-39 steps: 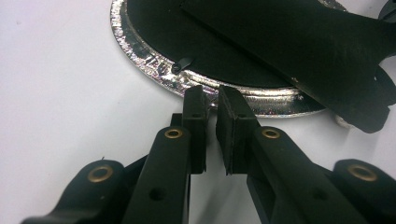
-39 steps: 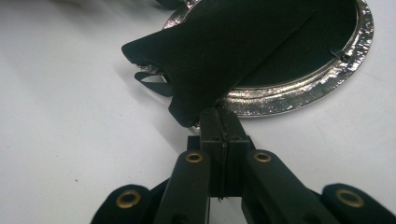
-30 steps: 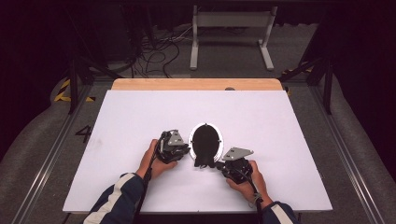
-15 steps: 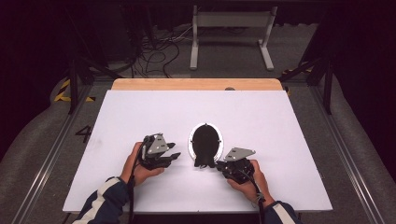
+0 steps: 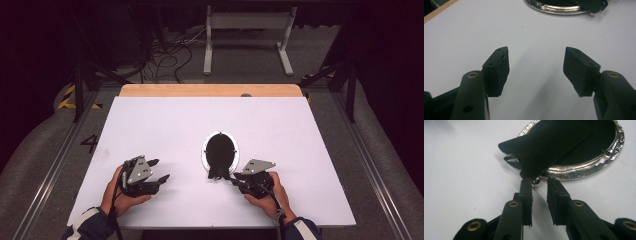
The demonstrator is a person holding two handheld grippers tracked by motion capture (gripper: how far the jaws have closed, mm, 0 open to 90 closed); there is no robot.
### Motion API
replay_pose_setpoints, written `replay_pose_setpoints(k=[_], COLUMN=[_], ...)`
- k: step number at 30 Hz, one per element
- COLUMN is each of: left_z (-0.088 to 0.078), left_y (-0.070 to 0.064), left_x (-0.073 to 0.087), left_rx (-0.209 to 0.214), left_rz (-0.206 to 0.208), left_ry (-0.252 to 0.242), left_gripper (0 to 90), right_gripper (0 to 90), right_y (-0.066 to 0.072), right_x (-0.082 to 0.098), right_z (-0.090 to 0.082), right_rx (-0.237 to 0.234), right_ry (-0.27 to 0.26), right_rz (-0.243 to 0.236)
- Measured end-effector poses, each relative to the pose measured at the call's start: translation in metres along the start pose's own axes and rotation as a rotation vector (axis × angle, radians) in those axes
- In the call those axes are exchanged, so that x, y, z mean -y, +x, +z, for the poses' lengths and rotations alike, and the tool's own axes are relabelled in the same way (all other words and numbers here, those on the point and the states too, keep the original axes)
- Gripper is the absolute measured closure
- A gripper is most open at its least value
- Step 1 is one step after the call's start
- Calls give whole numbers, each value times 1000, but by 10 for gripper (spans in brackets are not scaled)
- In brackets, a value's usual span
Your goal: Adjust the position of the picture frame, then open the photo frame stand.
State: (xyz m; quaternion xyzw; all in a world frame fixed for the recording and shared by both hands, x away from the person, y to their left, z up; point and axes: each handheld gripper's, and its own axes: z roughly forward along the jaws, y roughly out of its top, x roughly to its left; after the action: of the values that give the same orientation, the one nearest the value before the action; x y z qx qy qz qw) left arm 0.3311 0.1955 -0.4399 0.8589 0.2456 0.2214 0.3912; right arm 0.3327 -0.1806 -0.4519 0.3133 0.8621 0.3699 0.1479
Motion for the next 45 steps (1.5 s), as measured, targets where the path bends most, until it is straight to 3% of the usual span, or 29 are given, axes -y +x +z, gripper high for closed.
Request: replay_pose_setpoints(k=[3, 5, 13, 19, 24, 30, 37, 45], left_z=[-6, -10, -29, -42, -46, -55, -52, -51], left_y=[-2, -3, -6, -5, -7, -9, -8, -9], left_x=[9, 14, 33, 48, 58, 65, 68, 65], left_rx=[-1, -6, -10, -13, -9, -19, -25, 3], left_rz=[-23, -11, -88, -138, -136, -143, -137, -142], left_ry=[1, 8, -16, -12, 26, 24, 55, 30], left_gripper=[353, 332, 168, 114, 114, 115, 119, 128], right_gripper=[705, 688, 625, 569, 585, 624, 653, 658], right_y=[2, 2, 1, 3, 4, 6, 5, 2], right_x=[0, 1, 7, 6, 3, -1, -6, -14], right_z=[-1, -4, -17, -18, -16, -7, 6, 10], right_rx=[2, -1, -29, -29, -32, -51, -52, -74], right_ry=[7, 10, -1, 11, 17, 41, 87, 118], right_rz=[-6, -2, 13, -2, -21, -36, -50, -36])
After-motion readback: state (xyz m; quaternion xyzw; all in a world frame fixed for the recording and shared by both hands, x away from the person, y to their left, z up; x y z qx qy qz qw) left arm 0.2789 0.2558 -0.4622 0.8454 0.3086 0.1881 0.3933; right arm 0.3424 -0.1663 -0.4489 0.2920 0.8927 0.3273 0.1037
